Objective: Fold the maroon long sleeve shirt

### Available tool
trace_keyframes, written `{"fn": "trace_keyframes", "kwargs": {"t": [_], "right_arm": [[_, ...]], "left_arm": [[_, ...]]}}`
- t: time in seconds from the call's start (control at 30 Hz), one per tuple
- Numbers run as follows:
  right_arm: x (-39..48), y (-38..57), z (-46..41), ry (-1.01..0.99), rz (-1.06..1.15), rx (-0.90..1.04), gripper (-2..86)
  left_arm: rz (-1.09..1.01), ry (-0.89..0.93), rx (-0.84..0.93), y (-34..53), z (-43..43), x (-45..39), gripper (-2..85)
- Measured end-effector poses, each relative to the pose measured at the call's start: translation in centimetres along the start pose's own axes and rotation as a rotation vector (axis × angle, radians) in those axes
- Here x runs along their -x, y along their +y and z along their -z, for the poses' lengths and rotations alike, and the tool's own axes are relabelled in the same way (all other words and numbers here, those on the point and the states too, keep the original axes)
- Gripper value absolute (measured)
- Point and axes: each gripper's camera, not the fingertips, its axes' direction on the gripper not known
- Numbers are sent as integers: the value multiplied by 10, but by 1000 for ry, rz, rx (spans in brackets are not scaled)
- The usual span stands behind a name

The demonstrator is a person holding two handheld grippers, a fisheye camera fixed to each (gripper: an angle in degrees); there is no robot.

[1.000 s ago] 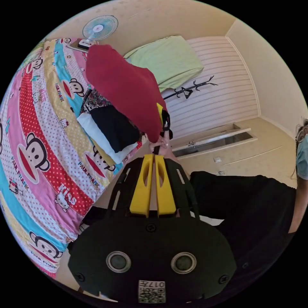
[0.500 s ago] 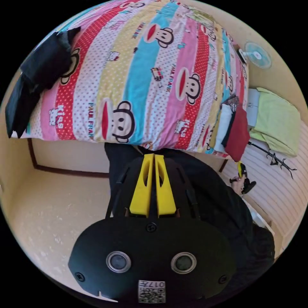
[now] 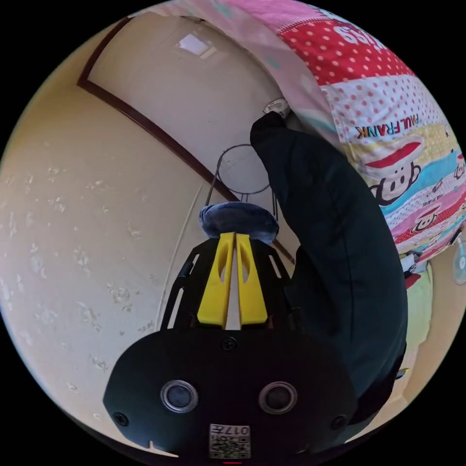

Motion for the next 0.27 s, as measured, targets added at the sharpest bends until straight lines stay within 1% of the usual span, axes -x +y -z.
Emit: {"fn": "trace_keyframes", "kwargs": {"t": [0.07, 0.13, 0.17, 0.2, 0.23, 0.27], "right_arm": [[14, 3, 5, -242, 84, -115, 6], [26, 13, -1, -386, 188, -184, 7], [32, 17, -6, -460, 200, -182, 10], [33, 18, -9, -494, 185, -170, 11], [34, 20, -14, -554, 125, -167, 13], [35, 24, -15, -609, 76, -199, 15]], "left_arm": [[-13, 47, -4, -2, 2, 1, -5], [-43, 71, -8, -5, 9, -7, -5], [-79, 86, -17, -9, 16, -15, -5], [-110, 90, -29, -13, 26, -24, -5], [-123, 90, -38, -15, 33, -29, -5], [-151, 89, -55, -19, 47, -37, -5]]}}
